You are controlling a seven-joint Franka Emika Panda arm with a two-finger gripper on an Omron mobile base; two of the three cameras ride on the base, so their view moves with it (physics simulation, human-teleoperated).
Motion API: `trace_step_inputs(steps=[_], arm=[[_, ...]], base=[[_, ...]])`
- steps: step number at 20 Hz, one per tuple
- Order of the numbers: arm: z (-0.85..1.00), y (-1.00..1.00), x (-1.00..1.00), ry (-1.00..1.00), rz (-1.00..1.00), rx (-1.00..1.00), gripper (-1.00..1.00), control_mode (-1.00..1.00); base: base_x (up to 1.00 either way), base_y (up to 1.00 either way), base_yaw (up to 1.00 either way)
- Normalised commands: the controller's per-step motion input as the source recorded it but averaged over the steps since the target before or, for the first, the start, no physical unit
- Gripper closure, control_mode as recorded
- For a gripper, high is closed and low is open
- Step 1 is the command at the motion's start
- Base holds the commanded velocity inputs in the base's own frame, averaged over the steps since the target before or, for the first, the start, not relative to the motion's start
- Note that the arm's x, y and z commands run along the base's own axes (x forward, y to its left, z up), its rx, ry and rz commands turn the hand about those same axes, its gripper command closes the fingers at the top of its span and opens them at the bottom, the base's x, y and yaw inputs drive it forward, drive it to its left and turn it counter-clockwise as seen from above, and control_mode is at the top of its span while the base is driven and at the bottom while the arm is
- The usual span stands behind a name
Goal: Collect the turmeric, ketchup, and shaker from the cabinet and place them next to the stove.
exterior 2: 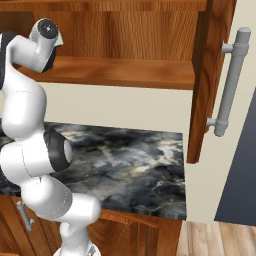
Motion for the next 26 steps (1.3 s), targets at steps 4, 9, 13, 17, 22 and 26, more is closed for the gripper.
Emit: trace_step_inputs(steps=[4, 9, 13, 17, 22, 26], arm=[[-0.04, 0.0, 0.0, 0.0, -0.15, 0.0, -1.0, -1.0], [-0.03, 0.0, 0.0, 0.0, -0.15, 0.0, -1.0, -1.0], [-0.01, 0.0, 0.0, 0.0, -0.15, 0.0, -1.0, -1.0], [0.0, -0.03, 0.0, 0.0, -0.15, 0.0, -1.0, -1.0], [0.0, -0.05, 0.0, 0.0, -0.12, 0.0, -1.0, -1.0], [0.0, 0.0, 0.0, 0.0, -0.09, 0.0, -1.0, -1.0]], base=[[0.0, 0.0, 0.0], [0.0, 0.0, 0.0], [0.0, 0.0, 0.0], [0.0, 0.0, 0.0], [0.0, 0.0, 0.0], [0.0, 0.0, 0.0]])
